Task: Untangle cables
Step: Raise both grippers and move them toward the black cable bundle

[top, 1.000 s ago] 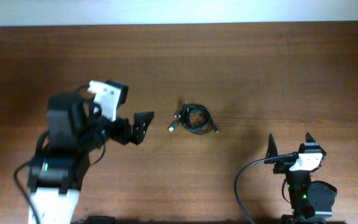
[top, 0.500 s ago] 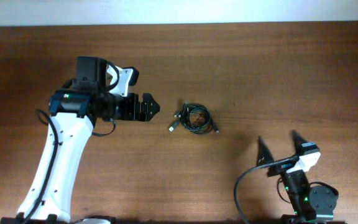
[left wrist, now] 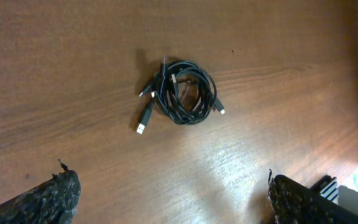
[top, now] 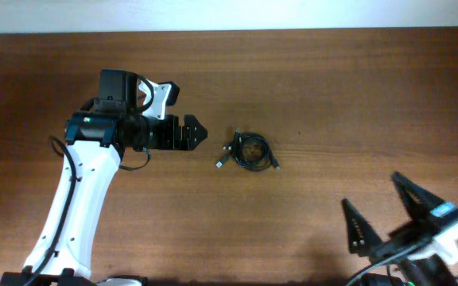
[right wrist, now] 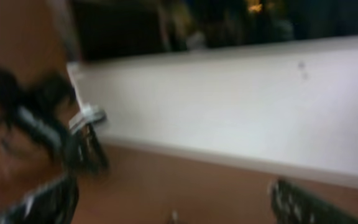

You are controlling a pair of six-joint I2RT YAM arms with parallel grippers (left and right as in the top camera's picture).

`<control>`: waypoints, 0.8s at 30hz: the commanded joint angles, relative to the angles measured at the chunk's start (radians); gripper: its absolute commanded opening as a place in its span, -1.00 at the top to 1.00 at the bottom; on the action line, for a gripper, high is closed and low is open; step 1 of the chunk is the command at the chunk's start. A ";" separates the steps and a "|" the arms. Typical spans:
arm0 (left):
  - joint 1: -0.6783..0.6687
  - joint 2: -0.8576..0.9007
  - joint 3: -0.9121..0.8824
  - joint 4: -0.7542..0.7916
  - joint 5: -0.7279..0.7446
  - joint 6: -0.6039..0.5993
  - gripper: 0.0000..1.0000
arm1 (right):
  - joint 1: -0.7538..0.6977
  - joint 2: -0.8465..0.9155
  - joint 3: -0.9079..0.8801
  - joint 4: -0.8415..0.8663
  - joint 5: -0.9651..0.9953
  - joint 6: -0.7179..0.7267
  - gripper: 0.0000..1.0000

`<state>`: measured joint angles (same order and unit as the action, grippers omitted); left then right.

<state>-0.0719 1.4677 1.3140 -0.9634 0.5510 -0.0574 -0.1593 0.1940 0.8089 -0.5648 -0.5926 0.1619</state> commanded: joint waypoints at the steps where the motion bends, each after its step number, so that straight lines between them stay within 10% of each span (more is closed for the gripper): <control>1: -0.004 0.010 0.021 0.019 0.018 -0.010 -0.98 | -0.025 0.222 0.268 -0.260 0.111 -0.133 -0.97; 10: -0.004 0.010 0.015 0.026 0.018 -0.011 -0.98 | -0.024 0.608 0.392 -0.422 -0.433 -0.003 -0.97; 14: -0.004 0.011 0.014 0.028 0.018 -0.010 -0.98 | -0.023 0.759 0.392 -0.473 -0.432 0.005 -0.65; 24: -0.004 0.058 0.014 0.024 -0.094 -0.107 -0.98 | 0.155 1.069 0.392 -0.537 -0.167 0.080 -0.59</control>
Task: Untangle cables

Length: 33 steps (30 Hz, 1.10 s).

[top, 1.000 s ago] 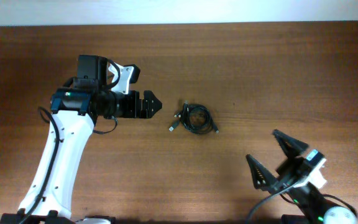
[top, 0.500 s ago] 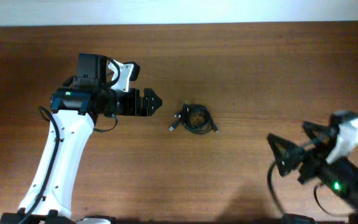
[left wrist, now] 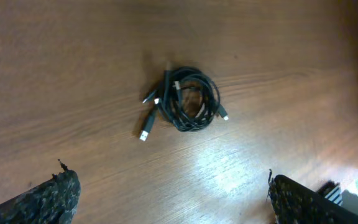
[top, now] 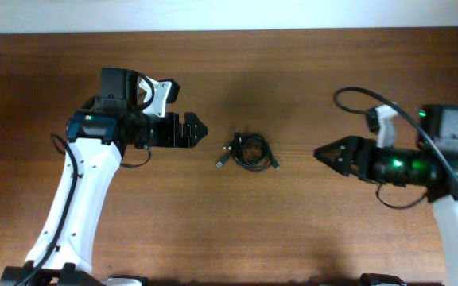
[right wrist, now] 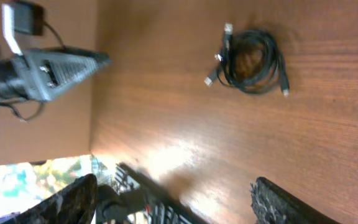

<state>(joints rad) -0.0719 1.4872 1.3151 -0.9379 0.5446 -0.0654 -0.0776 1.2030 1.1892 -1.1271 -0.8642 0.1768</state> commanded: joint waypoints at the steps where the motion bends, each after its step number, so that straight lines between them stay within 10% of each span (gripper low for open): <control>1: -0.004 0.050 0.013 -0.006 -0.116 -0.132 -0.98 | 0.105 0.089 0.011 0.043 0.145 0.109 -0.59; 12: -0.004 0.121 0.013 -0.024 -0.179 -0.143 -0.98 | 0.329 0.472 0.011 0.375 0.274 0.388 -0.58; 33: -0.004 0.121 0.013 -0.017 -0.232 -0.143 -0.98 | 0.405 0.741 0.011 0.681 0.425 0.374 -0.28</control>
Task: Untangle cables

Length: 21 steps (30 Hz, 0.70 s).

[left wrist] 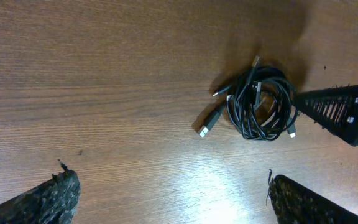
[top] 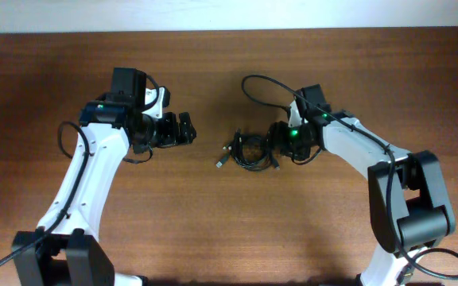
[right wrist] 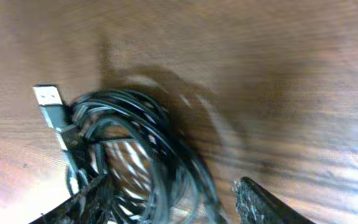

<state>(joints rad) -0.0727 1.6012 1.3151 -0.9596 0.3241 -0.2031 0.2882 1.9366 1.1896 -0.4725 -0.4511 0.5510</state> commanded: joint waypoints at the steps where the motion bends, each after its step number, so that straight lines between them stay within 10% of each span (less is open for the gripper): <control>1: -0.003 0.007 0.013 0.005 -0.011 -0.006 -0.98 | 0.048 0.008 0.011 0.034 0.015 0.000 -0.28; 21: -0.003 0.007 0.013 0.005 -0.011 -0.006 -0.98 | 0.085 -0.007 0.025 0.011 0.104 0.000 0.92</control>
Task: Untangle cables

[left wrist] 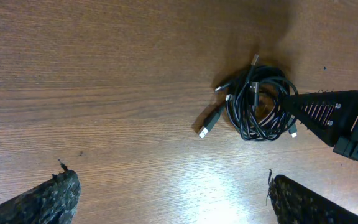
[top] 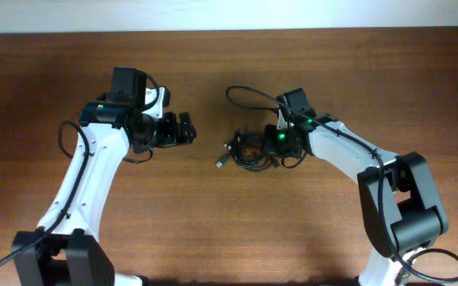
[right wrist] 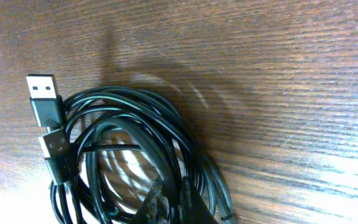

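A coil of black cables (top: 249,150) lies mid-table, a USB plug (top: 221,162) sticking out at its lower left. My right gripper (top: 275,141) is at the coil's right side. In the right wrist view its fingertips (right wrist: 166,202) are pinched together on strands of the cable coil (right wrist: 123,143), so the right gripper (right wrist: 174,190) is shut on it. Two USB plugs (right wrist: 44,93) lie at the coil's left. My left gripper (top: 188,129) hovers open to the left, apart from the coil (left wrist: 257,102). Its fingers (left wrist: 42,196) stand wide, left gripper (left wrist: 166,199) holding nothing.
The brown wooden table (top: 229,230) carries only the coil. A white wall strip (top: 229,14) borders the far edge. The right arm's own cable (top: 249,91) loops above the coil.
My right gripper, open beside the coil's right edge before, has moved a little left and is now shut on strands of the coil. The left arm and the coil have not moved.
At first my right gripper was open at the table's front right corner and the left hovered open left of the coil. Then the right gripper was at the table's right, pointing at the coil. Then it stood open at the coil's edge; now it grips it.
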You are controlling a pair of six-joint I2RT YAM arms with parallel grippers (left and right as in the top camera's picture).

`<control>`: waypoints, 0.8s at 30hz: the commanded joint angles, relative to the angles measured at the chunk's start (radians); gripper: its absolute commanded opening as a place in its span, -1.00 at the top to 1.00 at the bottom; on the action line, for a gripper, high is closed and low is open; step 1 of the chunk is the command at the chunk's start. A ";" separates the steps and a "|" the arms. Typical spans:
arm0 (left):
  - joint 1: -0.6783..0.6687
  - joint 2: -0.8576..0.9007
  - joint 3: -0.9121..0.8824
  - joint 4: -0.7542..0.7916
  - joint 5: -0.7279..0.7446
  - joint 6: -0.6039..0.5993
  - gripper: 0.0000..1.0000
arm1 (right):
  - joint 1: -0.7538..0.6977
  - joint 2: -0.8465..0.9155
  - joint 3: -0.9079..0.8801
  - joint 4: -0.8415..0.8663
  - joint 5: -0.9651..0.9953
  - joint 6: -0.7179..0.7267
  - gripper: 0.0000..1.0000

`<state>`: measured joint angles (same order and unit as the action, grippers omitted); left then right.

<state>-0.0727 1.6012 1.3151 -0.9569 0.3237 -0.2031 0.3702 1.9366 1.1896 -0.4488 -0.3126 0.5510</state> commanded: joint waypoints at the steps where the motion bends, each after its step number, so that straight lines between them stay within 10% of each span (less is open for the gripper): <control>1: -0.003 0.007 0.013 0.002 -0.010 -0.006 -0.98 | 0.003 -0.015 0.034 -0.021 -0.047 0.000 0.92; 24: -0.055 0.007 0.013 -0.002 0.351 -0.006 -0.98 | 0.051 -0.312 0.202 -0.208 -0.376 -0.045 0.92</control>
<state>-0.0940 1.6012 1.3151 -0.9577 0.6071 -0.2035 0.4088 1.6241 1.3781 -0.6651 -0.6571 0.5125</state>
